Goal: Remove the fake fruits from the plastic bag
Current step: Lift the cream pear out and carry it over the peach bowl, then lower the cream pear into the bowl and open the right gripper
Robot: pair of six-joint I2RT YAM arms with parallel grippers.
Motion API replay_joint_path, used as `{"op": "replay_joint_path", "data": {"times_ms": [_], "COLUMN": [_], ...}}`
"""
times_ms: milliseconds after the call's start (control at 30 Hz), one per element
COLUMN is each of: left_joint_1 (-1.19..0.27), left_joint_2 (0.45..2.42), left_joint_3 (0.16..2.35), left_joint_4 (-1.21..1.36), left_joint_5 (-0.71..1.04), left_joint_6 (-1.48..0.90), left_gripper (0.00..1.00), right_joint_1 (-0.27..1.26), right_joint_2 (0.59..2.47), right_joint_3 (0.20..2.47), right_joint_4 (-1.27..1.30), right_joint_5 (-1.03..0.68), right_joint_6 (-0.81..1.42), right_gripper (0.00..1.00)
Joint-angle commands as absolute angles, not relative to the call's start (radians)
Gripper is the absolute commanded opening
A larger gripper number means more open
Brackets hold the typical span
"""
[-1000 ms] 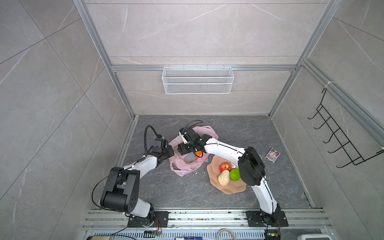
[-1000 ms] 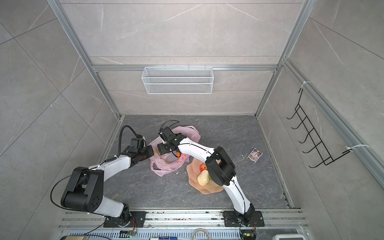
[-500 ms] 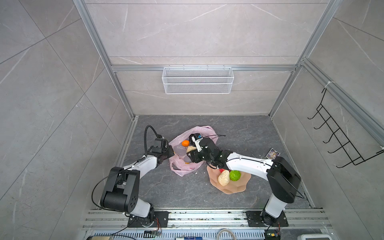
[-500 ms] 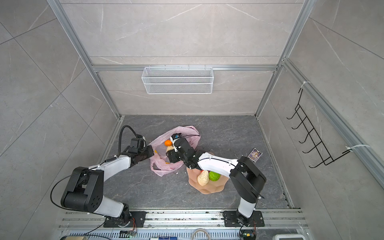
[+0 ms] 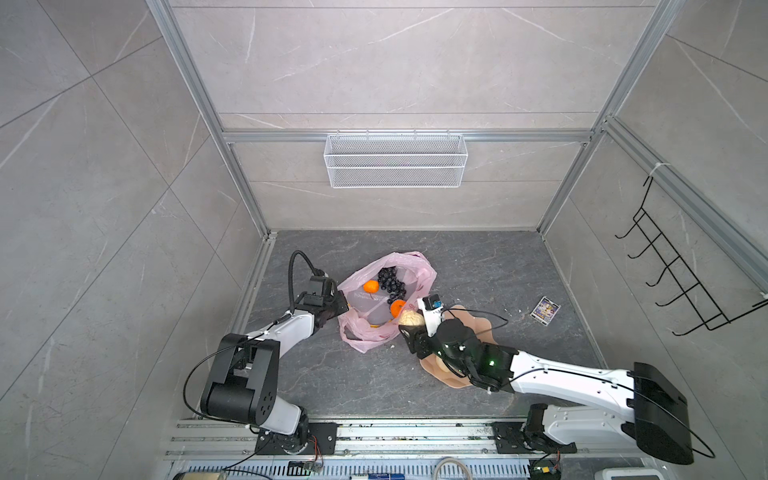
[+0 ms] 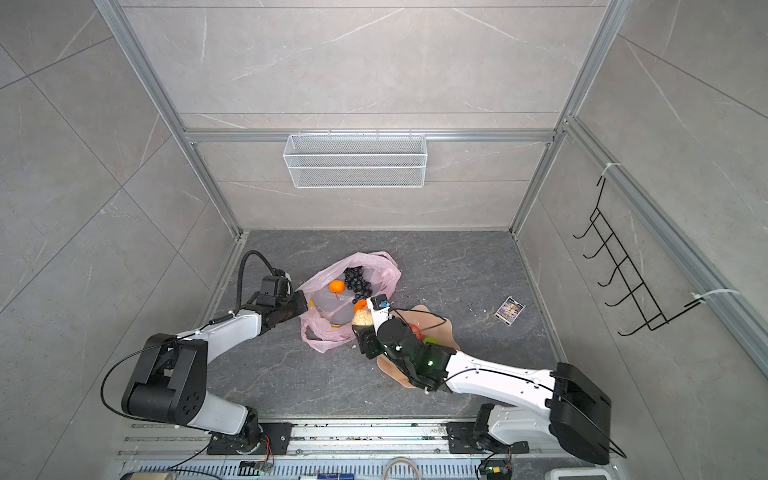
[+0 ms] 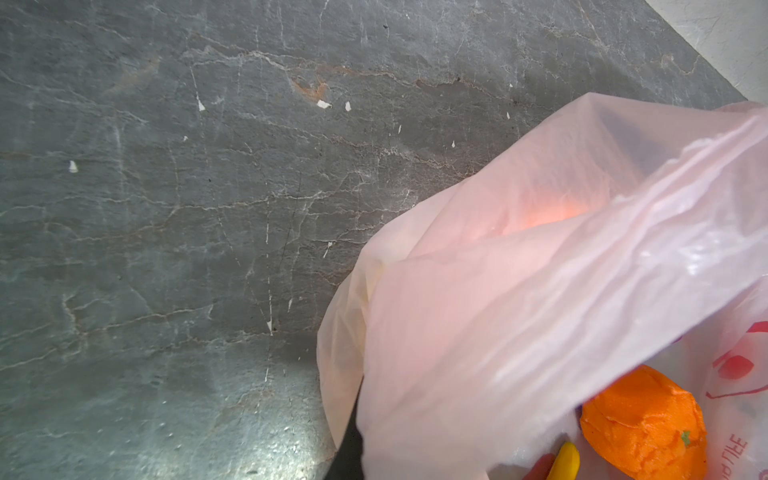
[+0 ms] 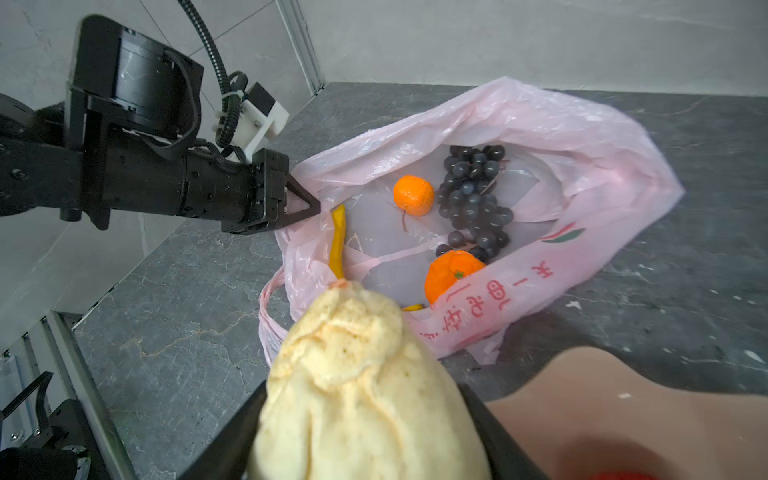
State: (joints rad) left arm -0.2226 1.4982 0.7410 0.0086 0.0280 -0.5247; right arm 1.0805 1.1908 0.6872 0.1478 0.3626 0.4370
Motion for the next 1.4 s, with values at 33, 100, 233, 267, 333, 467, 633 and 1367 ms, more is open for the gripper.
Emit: {"op": "replay_joint_path", "data": {"times_ms": [33,100,233,267,333,467,633,1367], "left_joint_1": [-0.222,-0.222,-0.222,-0.222,-0.222,-0.222,-0.222,-0.221], "left_joint_2": [1.497,1.498,1.503,1.504,1.508,1.511,1.506,1.506], "left_joint_3": [0.752,0.752,0.752,0.752,0.753,0.753,0.753,0.753], "left_joint_4": [0.034,0.034,0.035,0.034,0.034,0.035,0.034,0.029], "left_joint_5": [0.019,0.017,0.017,0.017,0.018,0.015,0.015,0.006], "left_joint_6": [-0.532,-0.531,-0.531,-0.529,-0.53,-0.531,-0.529,-0.524], "left_gripper": [0.0,0.0,0.0,0.0,0.0,0.0,0.0,0.0], "right_joint_1": [1.118,1.133,1.163,1.163,1.164,1.164,1.164,1.205], "right_joint_2": [1.059,1.004,0.902,0.883,0.847,0.807,0.768,0.717], "right_joint_3": [0.605,0.577,0.52,0.501,0.47,0.437,0.38,0.211], "right_joint_4": [0.035,-0.016,-0.106,-0.11,-0.136,-0.183,-0.232,-0.169], "right_joint_5": [0.559,0.599,0.674,0.678,0.698,0.723,0.767,0.81], "right_joint_6": [0.535,0.575,0.657,0.669,0.703,0.751,0.816,0.937], "right_gripper": [0.62,0.62,0.62,0.62,0.62,0.62,0.63,0.63]}}
